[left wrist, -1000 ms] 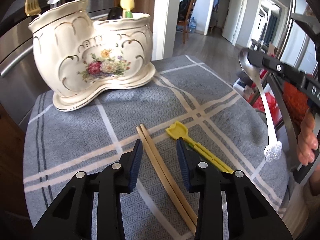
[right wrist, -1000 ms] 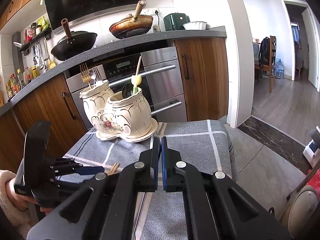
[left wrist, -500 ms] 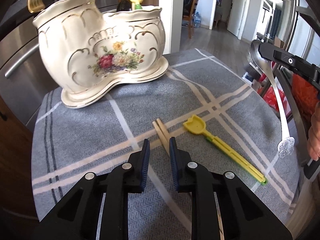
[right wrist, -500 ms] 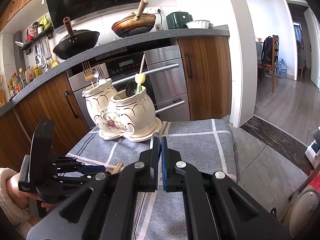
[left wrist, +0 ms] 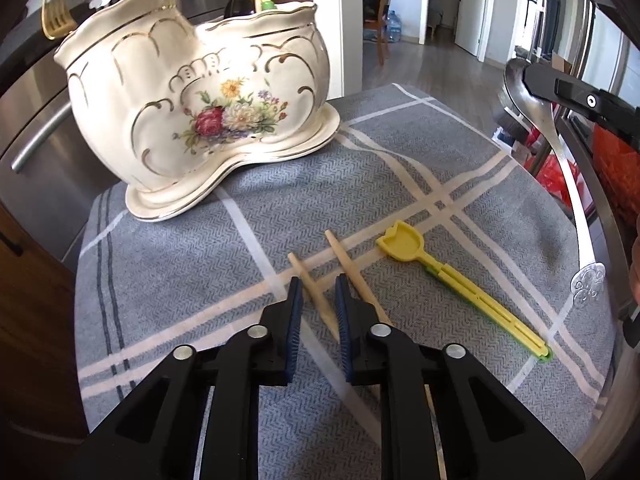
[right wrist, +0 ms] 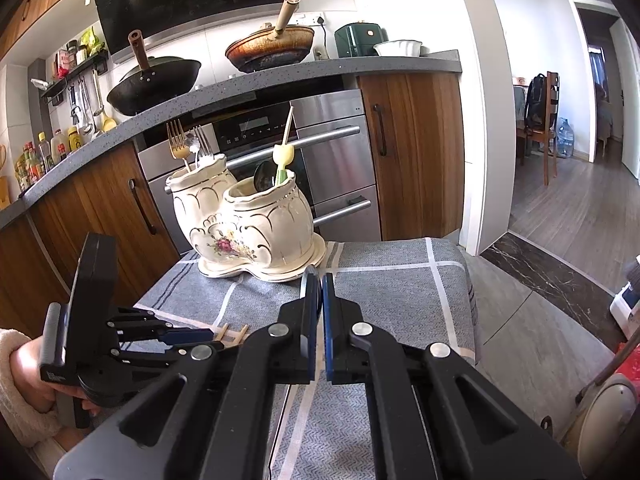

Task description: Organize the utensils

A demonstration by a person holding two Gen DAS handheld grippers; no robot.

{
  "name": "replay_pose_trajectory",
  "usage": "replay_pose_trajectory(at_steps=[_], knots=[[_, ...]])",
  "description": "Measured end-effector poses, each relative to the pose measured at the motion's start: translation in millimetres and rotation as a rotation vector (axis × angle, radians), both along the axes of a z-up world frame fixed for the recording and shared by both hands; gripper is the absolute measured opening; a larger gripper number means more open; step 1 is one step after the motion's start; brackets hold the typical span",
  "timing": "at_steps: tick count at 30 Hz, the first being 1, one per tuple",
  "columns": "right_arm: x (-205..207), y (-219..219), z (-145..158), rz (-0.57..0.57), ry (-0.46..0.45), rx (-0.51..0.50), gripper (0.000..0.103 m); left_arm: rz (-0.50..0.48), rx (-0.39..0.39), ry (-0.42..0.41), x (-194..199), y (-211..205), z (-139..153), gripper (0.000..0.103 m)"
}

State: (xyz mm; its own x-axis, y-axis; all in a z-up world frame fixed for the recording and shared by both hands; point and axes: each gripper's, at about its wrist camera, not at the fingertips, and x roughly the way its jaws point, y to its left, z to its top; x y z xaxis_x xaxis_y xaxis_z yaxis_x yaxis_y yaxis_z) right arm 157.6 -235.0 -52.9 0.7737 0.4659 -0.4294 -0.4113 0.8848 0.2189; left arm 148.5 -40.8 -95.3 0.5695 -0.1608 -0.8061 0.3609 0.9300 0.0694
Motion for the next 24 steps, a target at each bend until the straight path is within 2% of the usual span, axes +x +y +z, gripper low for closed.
replay_pose_trajectory(at_steps=[3, 8, 17, 24], knots=[[1, 0, 0, 0.001, 0.005, 0.010, 0.003, -0.011, 0.017, -0.008, 1, -6, 0, 0.010], [-3, 1, 4, 0.006, -0.011, 0.028, 0.002, 0.001, 0.003, -0.037, 2, -4, 6, 0.006], [-6, 3, 6, -0.005, -0.022, 0.050, 0.003, 0.033, -0.203, -0.183, -12, 27, 48, 0.006], [-1, 11, 19, -0.026, -0.038, 0.093, 0.003, 0.025, -0.303, -0.272, -20, 42, 92, 0.006]])
